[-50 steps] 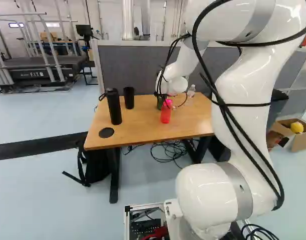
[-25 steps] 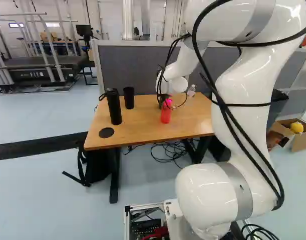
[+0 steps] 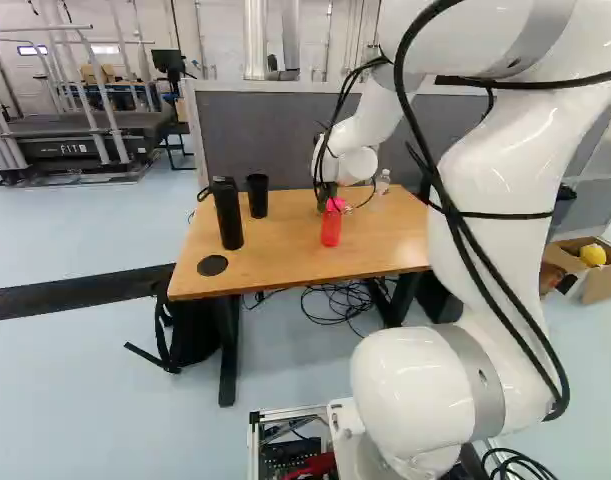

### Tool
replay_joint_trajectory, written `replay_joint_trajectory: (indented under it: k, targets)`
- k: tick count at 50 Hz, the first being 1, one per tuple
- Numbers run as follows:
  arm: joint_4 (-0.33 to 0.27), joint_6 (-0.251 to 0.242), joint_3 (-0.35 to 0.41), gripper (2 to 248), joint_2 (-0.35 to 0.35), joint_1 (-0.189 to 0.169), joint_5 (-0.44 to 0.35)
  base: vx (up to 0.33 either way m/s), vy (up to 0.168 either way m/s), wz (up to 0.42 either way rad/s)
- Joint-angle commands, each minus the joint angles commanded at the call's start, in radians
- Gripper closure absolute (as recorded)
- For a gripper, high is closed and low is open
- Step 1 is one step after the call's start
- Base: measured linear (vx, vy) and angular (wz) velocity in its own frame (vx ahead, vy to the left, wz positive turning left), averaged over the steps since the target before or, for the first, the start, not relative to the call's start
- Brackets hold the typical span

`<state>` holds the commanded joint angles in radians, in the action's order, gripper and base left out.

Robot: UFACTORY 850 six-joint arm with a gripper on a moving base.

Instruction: Pick up the green bottle from the table

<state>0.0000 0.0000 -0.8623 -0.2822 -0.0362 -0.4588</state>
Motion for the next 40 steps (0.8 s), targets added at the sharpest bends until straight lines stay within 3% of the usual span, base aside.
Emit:
replay_joint_trajectory:
  k: [23,40]
  targets:
    - [0.0,0.0,0.01,130,0.057,0.0,0.0,0.0,0.0,0.0]
    - [0.0,0.0,0.059,130,0.137,-0.001,0.0,0.0,0.0,0.0]
